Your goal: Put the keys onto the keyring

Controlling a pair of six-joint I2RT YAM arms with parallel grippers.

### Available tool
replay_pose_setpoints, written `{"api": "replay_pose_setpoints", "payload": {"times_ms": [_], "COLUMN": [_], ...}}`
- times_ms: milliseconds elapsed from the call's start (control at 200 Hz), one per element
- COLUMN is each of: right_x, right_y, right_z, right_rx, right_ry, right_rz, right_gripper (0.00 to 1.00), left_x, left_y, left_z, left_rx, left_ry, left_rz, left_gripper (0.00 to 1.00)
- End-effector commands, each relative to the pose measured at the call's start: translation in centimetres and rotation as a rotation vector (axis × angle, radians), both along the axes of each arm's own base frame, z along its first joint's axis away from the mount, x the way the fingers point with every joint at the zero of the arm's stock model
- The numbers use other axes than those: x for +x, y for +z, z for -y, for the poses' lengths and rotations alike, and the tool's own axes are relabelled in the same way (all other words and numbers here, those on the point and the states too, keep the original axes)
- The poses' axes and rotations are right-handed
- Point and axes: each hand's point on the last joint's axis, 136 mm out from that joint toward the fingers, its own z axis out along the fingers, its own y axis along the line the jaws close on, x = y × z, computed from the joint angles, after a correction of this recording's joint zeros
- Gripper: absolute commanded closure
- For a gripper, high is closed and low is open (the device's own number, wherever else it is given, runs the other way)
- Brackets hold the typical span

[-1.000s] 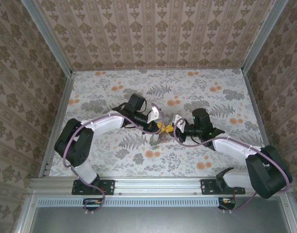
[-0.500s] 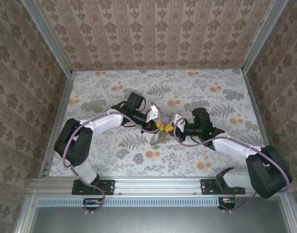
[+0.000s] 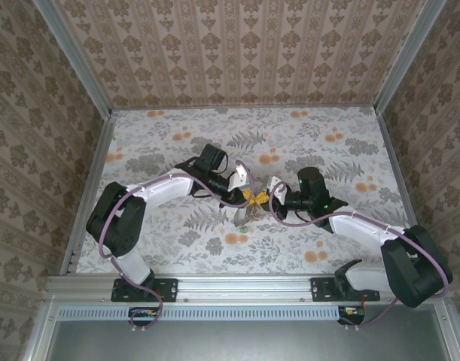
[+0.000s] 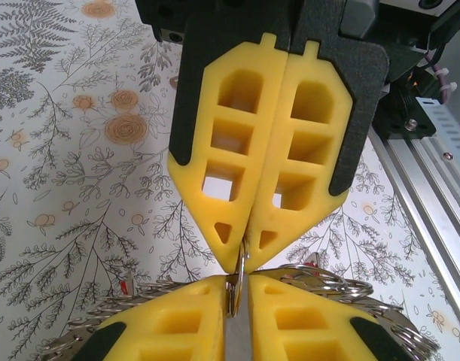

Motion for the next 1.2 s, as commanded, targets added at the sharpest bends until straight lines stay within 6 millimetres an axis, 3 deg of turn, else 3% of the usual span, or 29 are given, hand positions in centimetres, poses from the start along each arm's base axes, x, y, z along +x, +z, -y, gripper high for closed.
{"api": "replay_pose_setpoints", "payload": {"times_ms": [0, 280, 410, 485, 680, 770, 960, 1030, 1195], "right_x": [0.3, 0.4, 0.4, 0.4, 0.4, 0.5, 1.9, 2.6, 3.6], "right_y": [2.8, 2.8, 2.8, 2.6, 2.8, 3.0, 4.6, 4.7, 3.7], "right_z": [-1.0, -1.1, -1.1, -0.9, 0.7, 2.1, 6.5, 8.6, 14.1], "right_rx": [0.070, 0.072, 0.073, 0.066, 0.051, 0.048, 0.118, 0.144, 0.209], "right_ry": [0.042, 0.040, 0.038, 0.028, -0.080, -0.170, -0.485, -0.639, -1.033], "right_rz": [0.071, 0.056, 0.047, 0.043, 0.078, 0.115, 0.177, 0.134, -0.060], "right_gripper": [1.00, 1.00, 1.00, 1.00, 0.77, 0.65, 0.61, 0.57, 0.57], "left_x": [-0.4, -0.7, -0.7, -0.4, 1.1, 1.6, 1.9, 1.8, 1.3], "left_y": [0.6, 1.0, 1.4, 1.6, 2.2, 2.2, 2.7, 2.8, 3.1], "left_z": [0.5, 1.1, 1.3, 1.4, 0.9, 0.5, -0.1, -0.2, 0.0], "left_rx": [-0.023, -0.041, -0.052, -0.060, -0.084, -0.064, -0.052, -0.047, -0.064], "left_ry": [-0.035, -0.044, -0.045, -0.031, 0.069, 0.112, 0.173, 0.182, 0.186], "left_rz": [0.002, 0.012, 0.025, 0.046, 0.200, 0.309, 0.461, 0.478, 0.479], "left_gripper": [0.87, 0.86, 1.00, 1.00, 1.00, 1.00, 1.00, 1.00, 1.00]}}
